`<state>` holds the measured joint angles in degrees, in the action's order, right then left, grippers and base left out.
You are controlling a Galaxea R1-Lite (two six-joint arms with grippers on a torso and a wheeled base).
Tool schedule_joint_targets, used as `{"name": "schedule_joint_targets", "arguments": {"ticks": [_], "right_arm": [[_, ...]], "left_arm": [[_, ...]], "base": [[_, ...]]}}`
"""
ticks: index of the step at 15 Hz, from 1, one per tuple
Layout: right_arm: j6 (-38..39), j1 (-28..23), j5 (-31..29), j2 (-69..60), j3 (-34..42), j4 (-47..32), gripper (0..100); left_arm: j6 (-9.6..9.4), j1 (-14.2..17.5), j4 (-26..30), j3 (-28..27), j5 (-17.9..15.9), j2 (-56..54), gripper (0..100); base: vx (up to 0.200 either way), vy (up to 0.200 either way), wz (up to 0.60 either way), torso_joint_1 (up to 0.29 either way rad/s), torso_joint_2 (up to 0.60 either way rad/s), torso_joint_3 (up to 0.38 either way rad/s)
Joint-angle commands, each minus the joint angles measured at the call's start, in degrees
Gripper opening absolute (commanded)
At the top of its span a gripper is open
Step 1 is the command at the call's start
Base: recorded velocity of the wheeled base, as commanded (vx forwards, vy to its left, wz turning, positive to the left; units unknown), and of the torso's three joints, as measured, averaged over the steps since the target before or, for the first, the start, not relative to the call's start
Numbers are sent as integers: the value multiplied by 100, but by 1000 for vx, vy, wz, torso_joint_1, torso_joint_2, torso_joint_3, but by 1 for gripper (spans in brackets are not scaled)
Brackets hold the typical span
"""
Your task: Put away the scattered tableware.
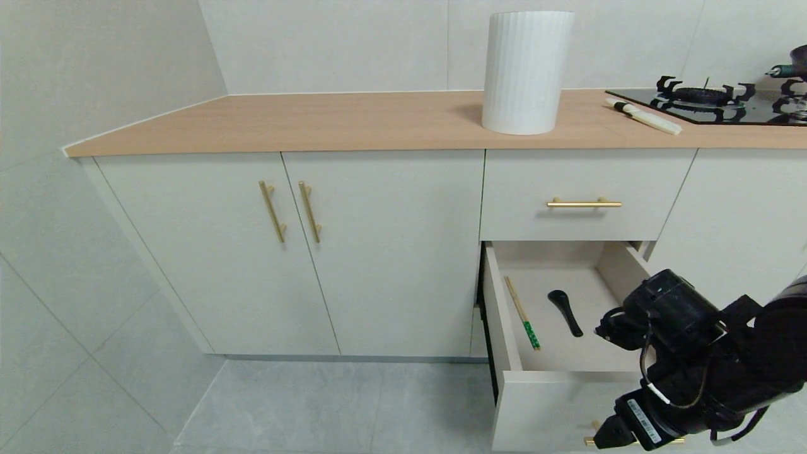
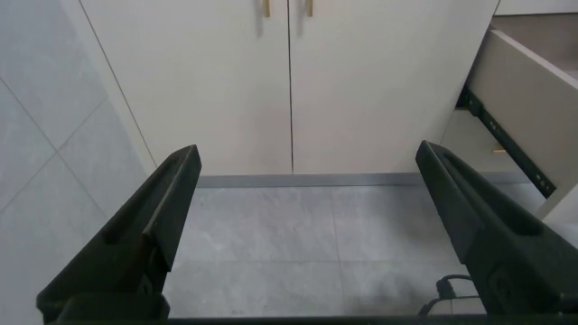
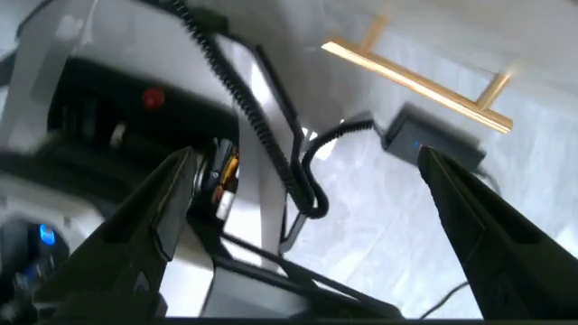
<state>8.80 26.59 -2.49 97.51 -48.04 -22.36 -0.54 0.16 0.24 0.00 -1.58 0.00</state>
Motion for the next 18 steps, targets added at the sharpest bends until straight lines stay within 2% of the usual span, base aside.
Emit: {"name": "schedule_joint_targets", "arguments": {"ticks": [1,6,9,13,18], "right_arm": [[43,-215,-287,479,-162,-5,100],[438,-444,-595,664,-408,118,100],[632,-585,-1026,910,-372,786,100],[737,-664,-1114,1015,-337,1287,100],[746,-919,-1351,1464,-337,2359,100]], "left_arm": [[1,2,2,0,0,0,100],[1,2,2,0,0,0,100],[1,2,2,0,0,0,100],[1,2,2,0,0,0,100],[1,2,2,0,0,0,100]], "base": [[0,0,0,0,0,0],[0,0,0,0,0,0],[0,0,0,0,0,0],[0,0,0,0,0,0],[0,0,0,0,0,0]]}}
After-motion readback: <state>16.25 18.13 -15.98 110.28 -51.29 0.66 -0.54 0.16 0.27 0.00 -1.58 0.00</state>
